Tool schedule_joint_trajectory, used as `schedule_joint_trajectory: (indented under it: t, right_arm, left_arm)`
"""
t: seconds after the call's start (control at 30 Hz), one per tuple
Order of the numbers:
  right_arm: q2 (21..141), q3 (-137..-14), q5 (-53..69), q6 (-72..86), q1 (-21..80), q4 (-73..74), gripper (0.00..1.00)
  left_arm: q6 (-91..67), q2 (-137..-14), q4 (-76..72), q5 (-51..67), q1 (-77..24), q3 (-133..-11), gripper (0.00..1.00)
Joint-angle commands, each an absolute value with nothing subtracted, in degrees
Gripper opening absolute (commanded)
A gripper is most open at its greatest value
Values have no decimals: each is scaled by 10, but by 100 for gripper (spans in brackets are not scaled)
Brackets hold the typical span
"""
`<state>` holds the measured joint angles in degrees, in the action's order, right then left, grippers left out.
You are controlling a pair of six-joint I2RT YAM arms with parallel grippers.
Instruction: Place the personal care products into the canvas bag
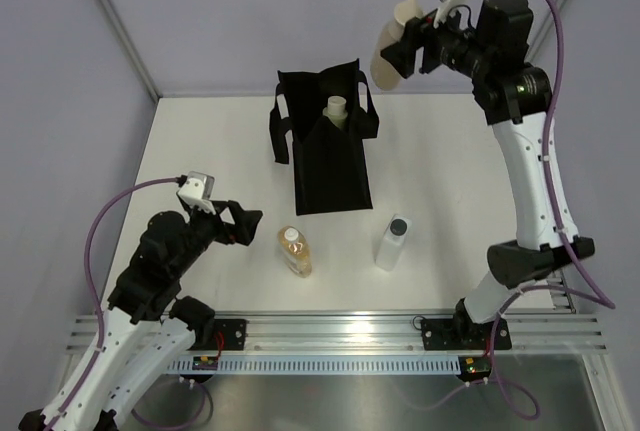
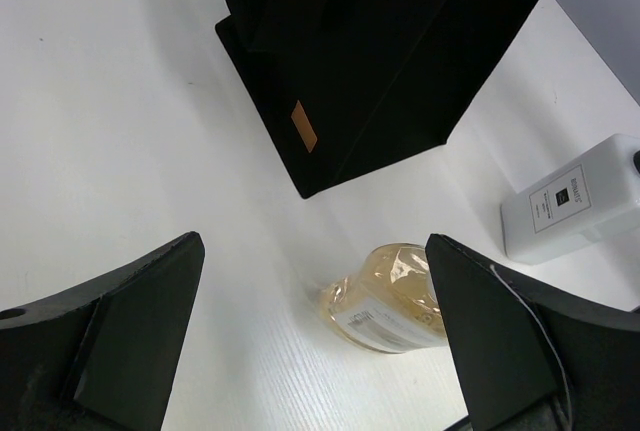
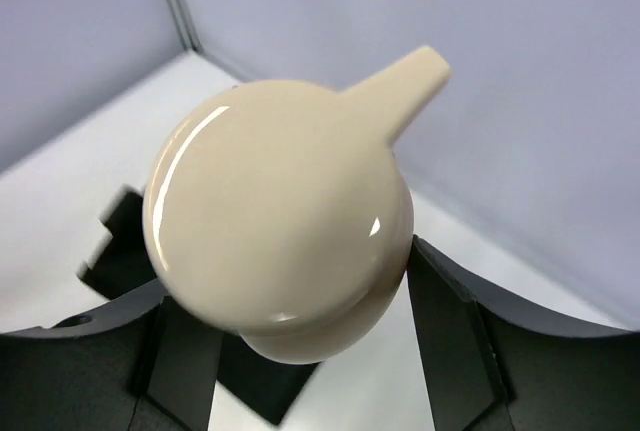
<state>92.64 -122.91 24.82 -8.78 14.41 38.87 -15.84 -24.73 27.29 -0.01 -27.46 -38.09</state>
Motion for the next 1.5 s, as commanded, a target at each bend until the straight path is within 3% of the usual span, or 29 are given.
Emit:
schedule_joint_trajectory:
  t: [0.0,0.07,0.4,0.63,0.8,0.97,1.37,1.47]
  right_arm:
    - [1043,-1460,299,-9,177,388,0]
    - [1089,-1507,298,-4,195,387,0]
    - [1178,-1448,302,-18,257,330,0]
    - [1191,-1355,308,-51,279,345,0]
    - [1199,-1326,409,-52,300,366,0]
    - [1179,-1271,418,-48,339,362,0]
    - [1153,-1108,181,-38,329,284,0]
    - [1162,-1100,205,-61,328,301,2]
  left_arm:
    - [-149,-260,244,11,-273,-385,99]
    - [-148,-262,241,14,-273,-384,99]
    - [-146,-241,246,5,-273,-376,99]
    - [-147,-240,246,11,-273,-377,99]
    - [-147,-236,245,11,-273,-376,99]
    - [-147,-236,246,11,-273,-376,99]
    - [-149,-229,245,15,-273,-375,99]
    - [-148,-229,243,18,-273,-375,99]
